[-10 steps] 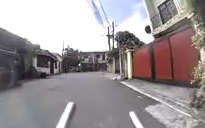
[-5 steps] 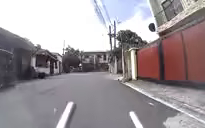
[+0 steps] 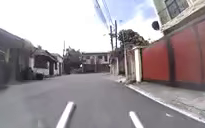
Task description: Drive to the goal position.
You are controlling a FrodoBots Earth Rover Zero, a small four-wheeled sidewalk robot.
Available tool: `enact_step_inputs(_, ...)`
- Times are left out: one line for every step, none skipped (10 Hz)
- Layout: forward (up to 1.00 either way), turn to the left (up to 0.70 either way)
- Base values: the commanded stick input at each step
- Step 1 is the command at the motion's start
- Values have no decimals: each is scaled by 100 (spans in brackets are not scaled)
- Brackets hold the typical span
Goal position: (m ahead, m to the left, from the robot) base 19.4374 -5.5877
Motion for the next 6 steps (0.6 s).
enact_step_inputs(100, 0)
enact_step_inputs(100, 0)
enact_step_inputs(100, 0)
enact_step_inputs(100, 0)
enact_step_inputs(100, 0)
enact_step_inputs(100, 0)
